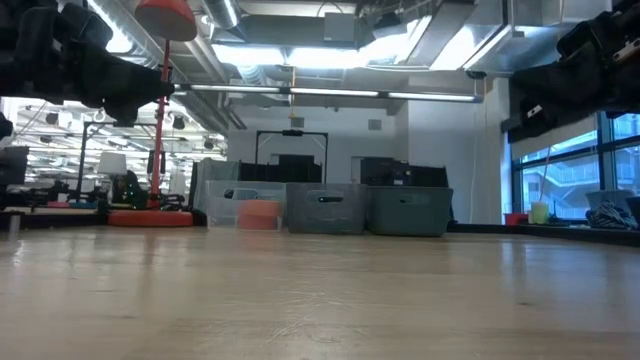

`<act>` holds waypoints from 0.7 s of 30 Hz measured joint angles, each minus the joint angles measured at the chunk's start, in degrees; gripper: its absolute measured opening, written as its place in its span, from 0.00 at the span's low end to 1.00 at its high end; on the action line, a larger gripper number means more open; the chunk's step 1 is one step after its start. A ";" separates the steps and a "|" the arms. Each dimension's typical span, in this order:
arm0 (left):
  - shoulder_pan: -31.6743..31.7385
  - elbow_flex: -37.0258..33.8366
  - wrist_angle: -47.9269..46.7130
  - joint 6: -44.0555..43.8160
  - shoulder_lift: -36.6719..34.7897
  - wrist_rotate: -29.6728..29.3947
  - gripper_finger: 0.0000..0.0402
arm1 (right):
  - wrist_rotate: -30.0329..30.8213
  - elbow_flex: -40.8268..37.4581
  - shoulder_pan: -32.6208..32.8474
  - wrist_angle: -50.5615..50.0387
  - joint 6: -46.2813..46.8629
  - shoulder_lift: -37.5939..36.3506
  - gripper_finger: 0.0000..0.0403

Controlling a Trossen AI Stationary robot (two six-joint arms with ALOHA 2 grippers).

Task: Pick and place Stapler, Stapler remover, tape
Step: Return to Home Position

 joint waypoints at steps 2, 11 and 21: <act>0.00 0.00 0.02 0.00 0.00 -0.02 0.38 | 0.00 0.00 0.00 0.00 0.00 0.00 0.08; 0.00 0.00 0.02 0.00 0.00 -0.02 0.38 | 0.00 0.00 0.00 0.00 0.00 0.00 0.08; 0.00 0.00 0.02 0.00 0.00 -0.02 0.37 | 0.00 0.00 0.00 0.00 0.00 0.00 0.08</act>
